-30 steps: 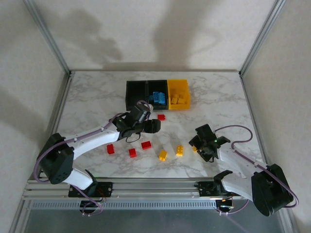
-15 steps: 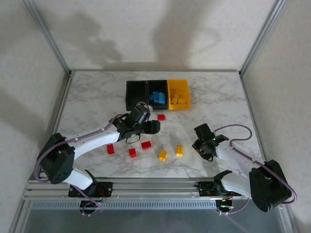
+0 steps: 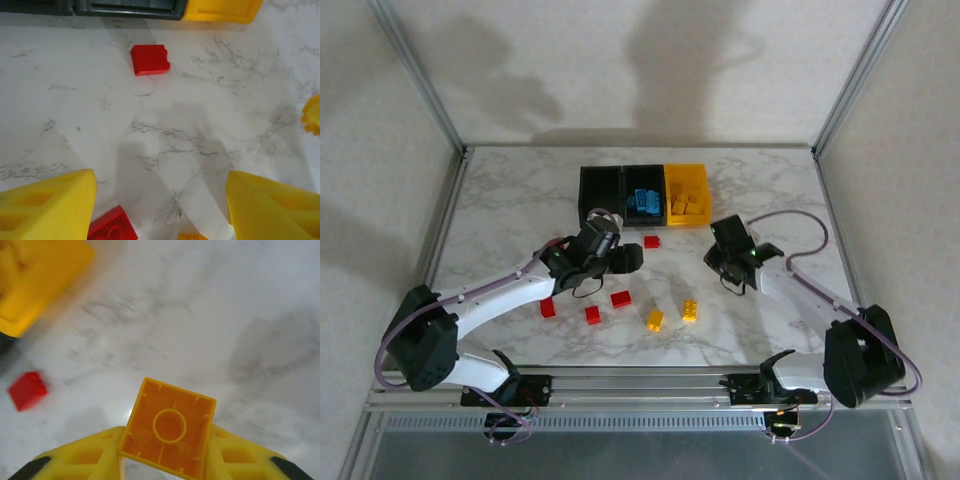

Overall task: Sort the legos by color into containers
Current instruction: Place the lego in the container, then pick up the lego from the middle-left of the table.

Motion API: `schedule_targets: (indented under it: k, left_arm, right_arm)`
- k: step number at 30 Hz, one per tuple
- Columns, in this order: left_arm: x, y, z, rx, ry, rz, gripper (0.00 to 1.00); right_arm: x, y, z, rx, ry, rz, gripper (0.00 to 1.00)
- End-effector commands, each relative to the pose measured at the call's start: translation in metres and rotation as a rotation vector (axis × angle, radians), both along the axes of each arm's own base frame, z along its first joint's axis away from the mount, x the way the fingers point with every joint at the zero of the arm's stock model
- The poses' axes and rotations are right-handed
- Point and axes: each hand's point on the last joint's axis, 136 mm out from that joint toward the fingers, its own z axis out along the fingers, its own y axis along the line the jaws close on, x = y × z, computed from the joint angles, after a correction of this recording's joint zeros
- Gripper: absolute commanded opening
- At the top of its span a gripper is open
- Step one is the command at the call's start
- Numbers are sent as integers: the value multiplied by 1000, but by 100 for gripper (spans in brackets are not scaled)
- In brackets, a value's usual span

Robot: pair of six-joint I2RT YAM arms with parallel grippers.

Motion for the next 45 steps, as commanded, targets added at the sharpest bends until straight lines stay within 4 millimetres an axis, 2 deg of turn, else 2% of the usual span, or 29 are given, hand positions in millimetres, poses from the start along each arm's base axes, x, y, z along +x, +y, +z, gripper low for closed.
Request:
schedule_targets:
  k: [1, 5, 7, 12, 17, 23, 27, 31, 34, 36, 40, 45]
  left_arm:
    - [2, 21, 0, -2, 0, 87, 68]
    - [-1, 34, -2, 9, 10, 125, 68]
    - [-2, 40, -2, 11, 10, 144, 68]
    - [-6, 55, 0, 11, 9, 191, 68]
    - [-9, 61, -1, 20, 17, 203, 68]
    - [-10, 63, 3, 16, 13, 210, 68]
    - [-9, 61, 3, 17, 16, 203, 68]
    - [-8, 61, 6, 22, 12, 203, 68]
    - [-8, 62, 10, 24, 7, 207, 68]
    - [-8, 64, 12, 30, 10, 211, 68]
    - [-10, 72, 3, 76, 44, 228, 70]
    - [-20, 84, -12, 132, 111, 249, 71]
  right_arm:
    - [38, 16, 24, -70, -79, 97, 34]
    - [87, 46, 41, -28, -124, 172, 34]
    - [109, 54, 43, -13, -138, 183, 35]
    - [159, 69, 25, 3, -113, 209, 36]
    - [192, 73, 4, -8, -82, 212, 37]
    - [210, 70, 2, -22, -83, 188, 43]
    - [213, 66, 7, -17, -88, 176, 56]
    - [214, 65, 29, -18, -132, 176, 59]
    - [206, 68, 53, -10, -178, 204, 59]
    - [195, 69, 71, -12, -217, 232, 59]
    - [154, 75, 98, 11, -301, 303, 59]
    - [96, 74, 102, 1, -340, 384, 62]
